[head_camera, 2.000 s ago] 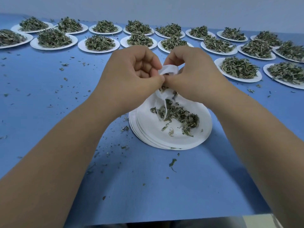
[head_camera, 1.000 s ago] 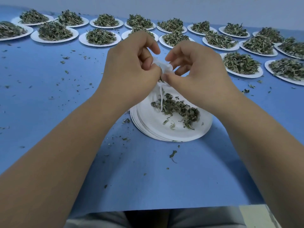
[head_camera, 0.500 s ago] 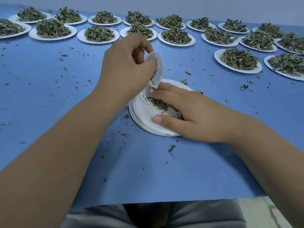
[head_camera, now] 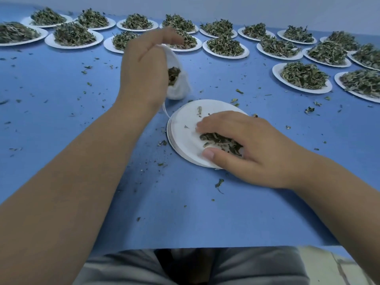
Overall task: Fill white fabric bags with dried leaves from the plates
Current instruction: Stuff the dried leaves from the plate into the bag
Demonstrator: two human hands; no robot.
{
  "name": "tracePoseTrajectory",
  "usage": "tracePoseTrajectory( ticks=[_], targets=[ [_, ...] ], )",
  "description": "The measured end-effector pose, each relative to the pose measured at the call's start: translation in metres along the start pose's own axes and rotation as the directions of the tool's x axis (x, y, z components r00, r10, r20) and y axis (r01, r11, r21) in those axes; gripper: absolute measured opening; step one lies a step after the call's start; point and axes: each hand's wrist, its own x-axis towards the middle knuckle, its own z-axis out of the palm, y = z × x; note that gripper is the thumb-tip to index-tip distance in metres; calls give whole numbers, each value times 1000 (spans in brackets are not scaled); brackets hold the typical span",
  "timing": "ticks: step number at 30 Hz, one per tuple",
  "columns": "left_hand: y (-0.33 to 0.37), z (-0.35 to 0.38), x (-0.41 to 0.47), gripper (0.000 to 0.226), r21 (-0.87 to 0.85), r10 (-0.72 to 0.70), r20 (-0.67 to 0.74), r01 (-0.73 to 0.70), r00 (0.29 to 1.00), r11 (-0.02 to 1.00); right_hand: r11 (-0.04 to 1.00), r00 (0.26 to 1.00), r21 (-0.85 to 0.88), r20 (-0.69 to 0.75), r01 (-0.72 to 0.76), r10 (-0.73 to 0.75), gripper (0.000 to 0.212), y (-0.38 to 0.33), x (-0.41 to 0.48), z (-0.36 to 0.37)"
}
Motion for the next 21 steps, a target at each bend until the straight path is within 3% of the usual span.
tracePoseTrajectory(
  ticks=[2, 4, 7, 10, 14, 18, 21],
  targets=[
    [3, -3, 1, 41, -68, -27, -36, 25, 999, 997, 1000, 999, 16, -44, 22, -21, 40, 0, 0, 0],
    [5, -3, -4, 39, -106, -18, 29, 21, 999, 994, 996, 996, -12, -14, 86, -86, 41, 0, 1, 1],
    [3, 3, -8, 38, -49, -3, 133, 9, 991, 999, 984, 986, -63, 2, 169, -169, 40, 0, 1, 6],
    [-1, 9, -7, 40, 0, -25, 168, 26, 985, 1000, 976, 974, -94, -91, 198, -207, 32, -2, 2, 13],
    [-2, 15, -15, 34, 69, -39, 206, 25, 978, 997, 974, 956, -96, -193, 207, -222, 37, -3, 3, 18],
    [-2, 18, -15, 28, 142, -61, 225, 29, 973, 989, 991, 951, -10, -278, 136, -133, 49, -10, 4, 17],
    [0, 16, -17, 25, 177, -52, 261, 5, 964, 984, 970, 937, 242, -337, -4, 87, 56, -13, 6, 14]
  ],
)
